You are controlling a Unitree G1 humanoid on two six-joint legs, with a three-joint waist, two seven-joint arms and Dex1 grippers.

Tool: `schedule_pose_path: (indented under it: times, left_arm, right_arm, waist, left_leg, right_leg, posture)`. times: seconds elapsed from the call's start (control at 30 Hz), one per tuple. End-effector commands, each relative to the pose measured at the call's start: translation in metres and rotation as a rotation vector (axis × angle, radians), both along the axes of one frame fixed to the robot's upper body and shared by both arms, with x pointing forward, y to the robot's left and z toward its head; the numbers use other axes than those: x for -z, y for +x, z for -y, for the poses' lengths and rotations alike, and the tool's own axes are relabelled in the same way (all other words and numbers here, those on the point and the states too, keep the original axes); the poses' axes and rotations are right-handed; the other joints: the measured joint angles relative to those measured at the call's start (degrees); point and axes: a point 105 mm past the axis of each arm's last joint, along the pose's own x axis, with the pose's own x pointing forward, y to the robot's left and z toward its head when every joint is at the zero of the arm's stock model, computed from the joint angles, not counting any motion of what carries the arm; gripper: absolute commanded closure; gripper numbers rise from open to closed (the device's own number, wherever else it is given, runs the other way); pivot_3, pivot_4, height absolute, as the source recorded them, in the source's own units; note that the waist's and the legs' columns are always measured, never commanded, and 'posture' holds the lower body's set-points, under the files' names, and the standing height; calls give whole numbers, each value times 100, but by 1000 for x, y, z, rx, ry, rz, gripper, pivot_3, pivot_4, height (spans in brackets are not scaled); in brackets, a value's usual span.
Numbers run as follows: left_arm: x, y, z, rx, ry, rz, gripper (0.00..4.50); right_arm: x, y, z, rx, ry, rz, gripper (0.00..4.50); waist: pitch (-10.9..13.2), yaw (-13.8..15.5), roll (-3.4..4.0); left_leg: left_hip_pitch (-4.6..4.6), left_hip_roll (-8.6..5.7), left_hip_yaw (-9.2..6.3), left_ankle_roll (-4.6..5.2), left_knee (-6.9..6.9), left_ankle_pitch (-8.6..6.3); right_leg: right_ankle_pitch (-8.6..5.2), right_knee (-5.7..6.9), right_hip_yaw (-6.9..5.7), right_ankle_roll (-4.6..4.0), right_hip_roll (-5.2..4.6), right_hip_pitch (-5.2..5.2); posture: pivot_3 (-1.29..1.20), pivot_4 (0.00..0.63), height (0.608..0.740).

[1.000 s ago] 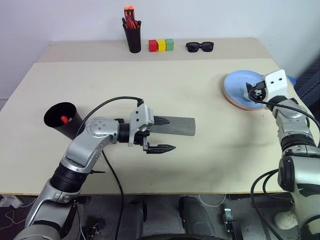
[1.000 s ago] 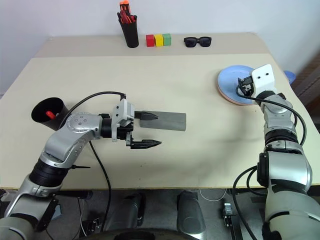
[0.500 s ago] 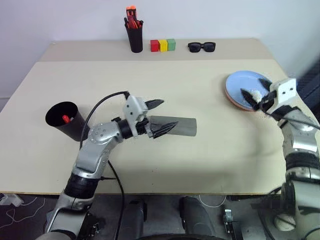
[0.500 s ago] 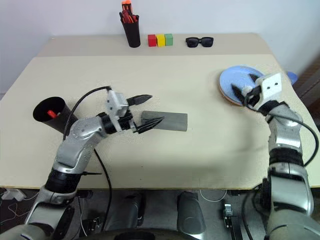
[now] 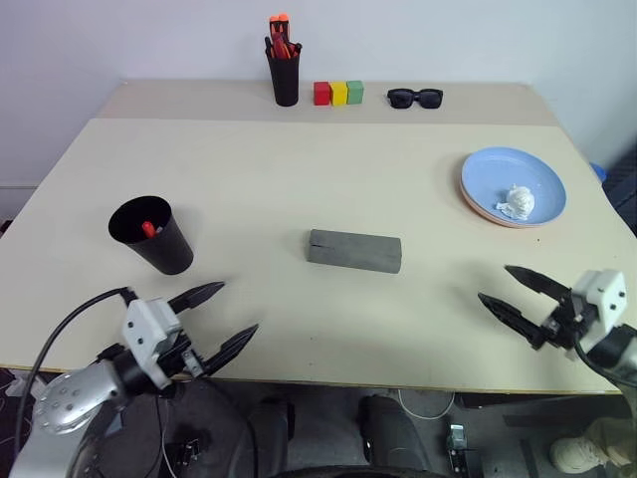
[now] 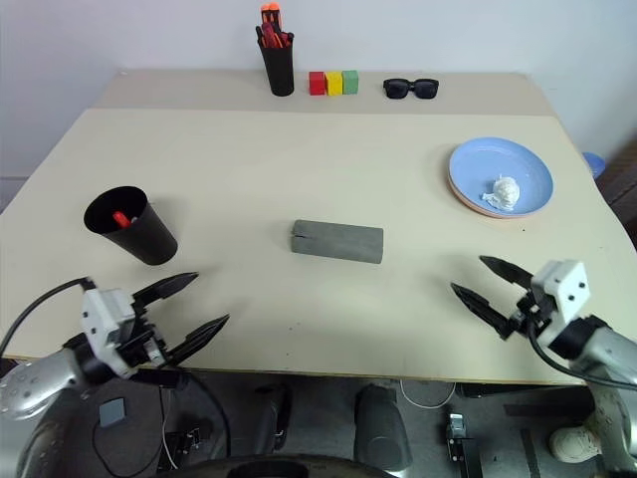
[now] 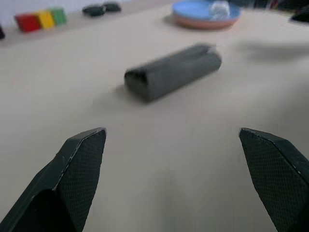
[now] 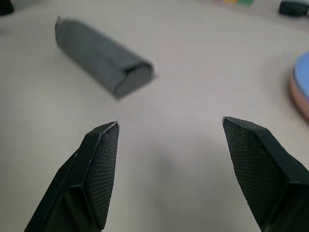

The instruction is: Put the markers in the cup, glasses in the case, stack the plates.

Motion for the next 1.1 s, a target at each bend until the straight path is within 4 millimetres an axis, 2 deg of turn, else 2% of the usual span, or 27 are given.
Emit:
schedule_pose_path:
  times: [0.03,0.13,0.27,0.53,0.67,0.8,0.97,1.1]
  left_arm:
    - [-19,-4,-21,-37,33,55,0]
    - [-20,-2,-30,-46,44,46,0]
    - [-13,4,-29,-26,46,36,0]
    - [4,15,-12,3,-31,20,0]
    - [10,16,-1,17,-56,4,0]
    - [7,21,2,25,-60,5,0]
    - [4,23,6,48,-67,5,0]
    - [11,18,7,55,-45,-19,0]
  right_arm:
    - [-15,-22,11,0,-19,27,1015]
    - [-4,-39,26,27,-13,-21,1015]
    - [10,-43,42,110,1,-37,1015]
    - [28,-50,46,168,28,-41,1015]
    - [19,-43,42,172,27,-15,1015]
    - [12,-38,49,182,15,-7,1015]
    - [6,-37,47,162,-7,-4,1015]
    - [5,-40,43,160,-3,-7,1015]
  waist:
    - [-1,-2,-1]
    - [-2,-12,-3]
    - [-8,-41,-14]
    - [-12,-19,-11]
    - [-14,-29,-8]
    - [-15,-21,-8]
    - [-15,-10,-7]
    - [-16,-17,-5]
  left_leg:
    - [0,1,0,0,-2,0]
    - [-3,3,0,5,-15,-3]
    - [-2,5,10,7,-15,-5]
    - [-2,7,12,6,-21,-6]
    - [-2,6,12,7,-20,-6]
    - [-1,7,11,7,-20,-6]
    - [-3,6,10,8,-23,-7]
    - [-3,6,11,9,-24,-7]
  right_leg:
    - [0,-7,-1,0,0,2]
    - [0,-23,-7,1,-1,3]
    - [2,-37,-7,-2,-1,3]
    - [7,-44,-7,-9,-3,2]
    - [9,-42,-6,-11,-3,2]
    - [9,-41,-6,-10,-2,3]
    - [9,-44,-7,-10,-3,3]
    - [9,-43,-7,-11,-3,2]
  posture:
    - [0,150,740]
    - [0,150,740]
    - [0,150,740]
    - [0,150,740]
    - [0,150,740]
    - [0,150,740]
    - [0,150,740]
    - [0,150,740]
